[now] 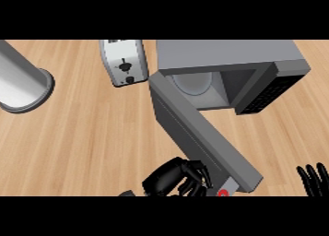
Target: Pick up the milk, place it into the microwave and close the microwave
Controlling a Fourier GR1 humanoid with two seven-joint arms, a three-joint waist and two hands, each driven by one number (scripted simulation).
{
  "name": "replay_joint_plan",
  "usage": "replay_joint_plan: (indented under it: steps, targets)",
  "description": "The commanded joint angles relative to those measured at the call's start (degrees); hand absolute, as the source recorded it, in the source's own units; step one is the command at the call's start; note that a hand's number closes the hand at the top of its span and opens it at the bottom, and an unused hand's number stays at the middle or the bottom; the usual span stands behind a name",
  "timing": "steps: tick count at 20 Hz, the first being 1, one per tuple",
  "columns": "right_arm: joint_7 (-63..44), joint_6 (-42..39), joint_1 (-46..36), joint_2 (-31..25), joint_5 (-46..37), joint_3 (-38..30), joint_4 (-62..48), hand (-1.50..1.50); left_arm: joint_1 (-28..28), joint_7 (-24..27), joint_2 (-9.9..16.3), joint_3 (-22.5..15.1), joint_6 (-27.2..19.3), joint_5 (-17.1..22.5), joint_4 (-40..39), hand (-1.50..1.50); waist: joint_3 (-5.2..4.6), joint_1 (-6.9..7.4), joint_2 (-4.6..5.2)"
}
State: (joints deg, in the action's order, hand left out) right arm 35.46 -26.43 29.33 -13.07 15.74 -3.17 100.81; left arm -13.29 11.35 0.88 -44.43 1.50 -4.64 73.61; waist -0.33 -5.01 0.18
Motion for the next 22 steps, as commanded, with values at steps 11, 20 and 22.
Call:
replay_joint_plan:
  steps: [11, 20, 22]
  targets:
    - [-11.46, -1.79, 4.44, -3.54, 6.43, 3.98, 19.15, -1.5, -17.15, -2.44, -0.78, -10.01, -24.88, 16.76, -5.19, 1.5, -0.11, -3.96, 1.1]
    - [-17.35, 1.22, 4.01, -4.45, 9.49, 3.76, 24.57, -1.5, -27.52, 1.25, -0.85, -9.06, -32.49, 24.68, -12.24, 1.5, 0.0, -5.53, 1.91]
    - [-18.78, 1.48, 4.29, -4.83, 10.92, 3.79, 25.38, -1.5, -31.08, 0.26, -0.86, -7.55, -33.0, 27.02, -13.75, 1.5, 0.06, -5.97, 1.99]
